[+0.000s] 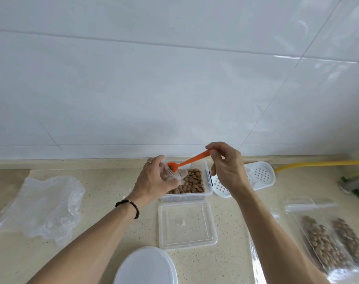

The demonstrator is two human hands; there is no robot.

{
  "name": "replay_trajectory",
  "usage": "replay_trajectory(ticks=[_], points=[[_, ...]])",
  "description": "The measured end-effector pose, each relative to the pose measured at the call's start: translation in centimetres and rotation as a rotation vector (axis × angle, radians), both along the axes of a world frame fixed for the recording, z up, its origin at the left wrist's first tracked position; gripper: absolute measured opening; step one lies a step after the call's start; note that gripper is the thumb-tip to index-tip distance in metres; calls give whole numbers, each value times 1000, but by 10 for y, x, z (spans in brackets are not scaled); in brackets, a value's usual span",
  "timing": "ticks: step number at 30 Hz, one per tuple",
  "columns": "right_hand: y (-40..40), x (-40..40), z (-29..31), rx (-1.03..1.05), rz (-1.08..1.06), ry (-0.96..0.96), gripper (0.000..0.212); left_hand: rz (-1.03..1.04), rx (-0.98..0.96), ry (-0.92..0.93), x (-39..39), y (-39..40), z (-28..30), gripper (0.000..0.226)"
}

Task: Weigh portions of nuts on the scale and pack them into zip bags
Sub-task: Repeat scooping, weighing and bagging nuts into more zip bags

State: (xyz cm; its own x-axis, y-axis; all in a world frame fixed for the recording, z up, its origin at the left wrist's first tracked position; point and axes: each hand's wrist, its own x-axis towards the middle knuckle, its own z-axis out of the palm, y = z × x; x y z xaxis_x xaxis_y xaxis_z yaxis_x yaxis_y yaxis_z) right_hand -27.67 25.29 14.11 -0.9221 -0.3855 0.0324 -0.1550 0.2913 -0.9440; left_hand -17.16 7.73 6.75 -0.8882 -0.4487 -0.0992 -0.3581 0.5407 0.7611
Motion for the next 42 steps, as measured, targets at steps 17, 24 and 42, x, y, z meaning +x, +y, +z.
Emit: replay_trajectory(ticks=[17, 24, 42], points=[[12, -7, -16, -100, -143, 59, 24, 59, -141, -34, 4, -5, -15, 96], [15, -7, -66, 84, -281, 83, 18, 47, -231, -81, 23, -19, -23, 96], [3, -7, -101, 5, -359, -427, 19, -5, -247, -80, 32, -30, -34, 96]])
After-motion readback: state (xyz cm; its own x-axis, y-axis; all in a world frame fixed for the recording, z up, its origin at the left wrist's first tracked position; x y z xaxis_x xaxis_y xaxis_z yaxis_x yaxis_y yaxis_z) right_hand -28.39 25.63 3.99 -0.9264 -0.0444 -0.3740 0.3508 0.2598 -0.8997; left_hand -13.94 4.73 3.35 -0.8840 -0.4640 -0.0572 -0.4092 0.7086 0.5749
